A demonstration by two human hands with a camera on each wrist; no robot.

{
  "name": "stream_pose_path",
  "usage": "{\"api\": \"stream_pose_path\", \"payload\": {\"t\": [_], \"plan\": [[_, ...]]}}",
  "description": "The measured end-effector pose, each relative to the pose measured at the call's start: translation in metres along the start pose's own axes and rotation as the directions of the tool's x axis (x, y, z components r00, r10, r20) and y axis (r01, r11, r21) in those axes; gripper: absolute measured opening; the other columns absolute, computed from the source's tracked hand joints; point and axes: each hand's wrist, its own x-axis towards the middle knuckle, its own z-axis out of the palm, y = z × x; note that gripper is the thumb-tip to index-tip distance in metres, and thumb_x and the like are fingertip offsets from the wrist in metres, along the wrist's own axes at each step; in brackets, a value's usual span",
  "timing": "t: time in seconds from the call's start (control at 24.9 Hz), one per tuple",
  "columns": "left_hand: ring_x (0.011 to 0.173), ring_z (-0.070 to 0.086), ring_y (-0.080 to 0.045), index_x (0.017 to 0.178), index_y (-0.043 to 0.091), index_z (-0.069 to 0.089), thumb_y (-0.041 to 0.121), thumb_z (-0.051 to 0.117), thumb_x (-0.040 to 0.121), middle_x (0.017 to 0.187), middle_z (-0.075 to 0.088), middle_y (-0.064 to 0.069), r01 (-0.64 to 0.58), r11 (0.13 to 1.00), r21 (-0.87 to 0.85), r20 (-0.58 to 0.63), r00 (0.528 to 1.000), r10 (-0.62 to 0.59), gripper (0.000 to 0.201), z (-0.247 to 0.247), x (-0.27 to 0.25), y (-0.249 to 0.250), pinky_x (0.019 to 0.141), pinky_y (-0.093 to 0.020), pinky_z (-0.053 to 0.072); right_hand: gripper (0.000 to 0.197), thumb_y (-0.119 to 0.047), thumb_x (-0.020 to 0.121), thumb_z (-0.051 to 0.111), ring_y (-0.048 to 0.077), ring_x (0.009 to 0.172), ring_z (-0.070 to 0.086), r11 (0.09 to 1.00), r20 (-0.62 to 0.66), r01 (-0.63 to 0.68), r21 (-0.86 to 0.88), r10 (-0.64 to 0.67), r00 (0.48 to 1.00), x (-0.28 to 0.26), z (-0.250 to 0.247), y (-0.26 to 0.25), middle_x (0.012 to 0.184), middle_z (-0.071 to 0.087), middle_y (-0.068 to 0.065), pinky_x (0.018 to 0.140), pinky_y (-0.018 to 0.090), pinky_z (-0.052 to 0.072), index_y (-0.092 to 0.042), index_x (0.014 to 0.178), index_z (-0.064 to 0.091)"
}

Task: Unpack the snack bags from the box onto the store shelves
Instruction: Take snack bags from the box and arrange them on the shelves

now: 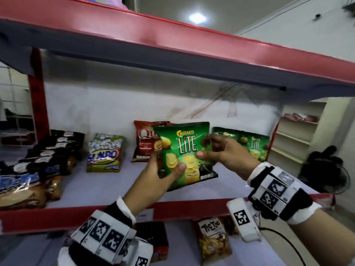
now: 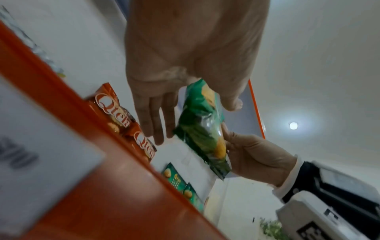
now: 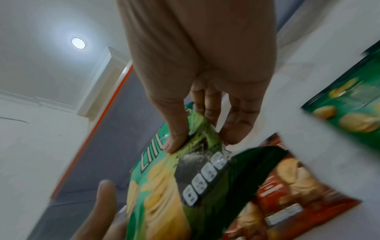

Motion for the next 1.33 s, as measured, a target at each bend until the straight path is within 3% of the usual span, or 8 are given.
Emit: {"api": "stream_pose_path", "payload": {"t": [0.2,0.4,0.64,0.93,1.01,1.13,1.25,1.33], "plan": [[0.085,0.063,-0.006,0.127,0.020,0.043,0.045,0.064,0.084,0.109,0.064,0.003,0.222,0.943,0.247,0.006,0.973,-0.230,0.054,0.069,0.017,-0.022,0.066,-0.019,0.048,0.024,-0.012,0.074,0.078,0.006,0.064,0.067,0.994,-0.265,-0.108,0.008,0.106,0.958,0.008,-0.105,0.056,0.092,0.066,-0.003,0.053,0.020,0.051,-0.021,0.091,0.063],[0.112,0.057,-0.017,0.126,0.027,0.044,0.050,0.054,0.088,0.125,0.060,0.009,0.249,0.706,0.663,-0.096,0.964,-0.250,0.046,0.121,0.023,-0.033,0.094,-0.032,0.046,0.039,-0.009,0.075,0.078,0.038,0.104,0.063,0.940,-0.389,-0.321,-0.116,0.254,0.886,0.030,-0.202,0.115,0.116,0.064,0.018,0.095,0.050,0.050,-0.007,0.110,0.061],[0.114,0.055,-0.018,0.127,0.031,0.046,0.055,0.043,0.089,0.121,0.064,0.010,0.278,0.431,0.858,-0.279,0.958,-0.064,0.045,0.131,0.015,-0.038,0.090,-0.029,0.041,0.050,-0.020,0.086,0.070,0.030,0.124,0.051,0.707,-0.352,-0.452,-0.544,0.296,0.888,0.059,-0.247,0.157,0.135,0.054,0.016,0.107,0.037,0.037,-0.002,0.129,0.054],[0.112,0.056,-0.020,0.128,0.029,0.044,0.053,0.040,0.091,0.120,0.065,0.007,0.311,0.373,0.874,-0.296,0.950,-0.099,0.044,0.134,0.015,-0.037,0.090,-0.031,0.043,0.044,-0.029,0.084,0.071,0.029,0.107,0.059,0.630,-0.300,-0.509,-0.586,0.416,0.859,0.071,-0.266,0.170,0.119,0.061,0.019,0.097,0.041,0.047,0.001,0.114,0.062],[0.112,0.057,-0.020,0.128,0.029,0.045,0.053,0.041,0.091,0.119,0.066,0.008,0.317,0.378,0.870,-0.301,0.948,-0.103,0.044,0.134,0.015,-0.036,0.090,-0.031,0.043,0.022,-0.027,0.083,0.071,0.023,0.098,0.055,0.685,-0.318,-0.499,-0.531,0.385,0.867,0.070,-0.269,0.174,0.108,0.057,0.013,0.090,0.036,0.047,-0.009,0.091,0.060],[0.112,0.057,-0.020,0.128,0.030,0.045,0.053,0.041,0.090,0.117,0.066,0.008,0.320,0.393,0.862,-0.300,0.947,-0.114,0.045,0.133,0.017,-0.040,0.091,-0.032,0.043,0.028,-0.022,0.085,0.069,0.020,0.077,0.057,0.736,-0.316,-0.512,-0.443,0.407,0.857,0.066,-0.270,0.174,0.095,0.052,0.010,0.071,0.028,0.050,-0.020,0.070,0.046],[0.111,0.057,-0.021,0.129,0.032,0.043,0.055,0.040,0.088,0.117,0.066,0.006,0.347,0.403,0.847,-0.306,0.938,-0.165,0.047,0.130,0.019,-0.043,0.089,-0.033,0.044,0.019,-0.016,0.085,0.068,0.013,0.044,0.059,0.754,-0.350,-0.517,-0.406,0.394,0.850,0.055,-0.264,0.154,0.078,0.054,0.011,0.043,0.022,0.047,-0.008,0.078,0.052],[0.112,0.057,-0.022,0.130,0.033,0.042,0.055,0.039,0.088,0.117,0.065,0.005,0.350,0.407,0.844,-0.294,0.936,-0.194,0.047,0.130,0.018,-0.043,0.088,-0.033,0.044,0.022,-0.013,0.083,0.070,0.024,0.059,0.060,0.774,-0.458,-0.473,-0.422,0.268,0.848,0.038,-0.255,0.139,0.085,0.061,0.017,0.055,0.029,0.050,-0.002,0.099,0.059]]}}
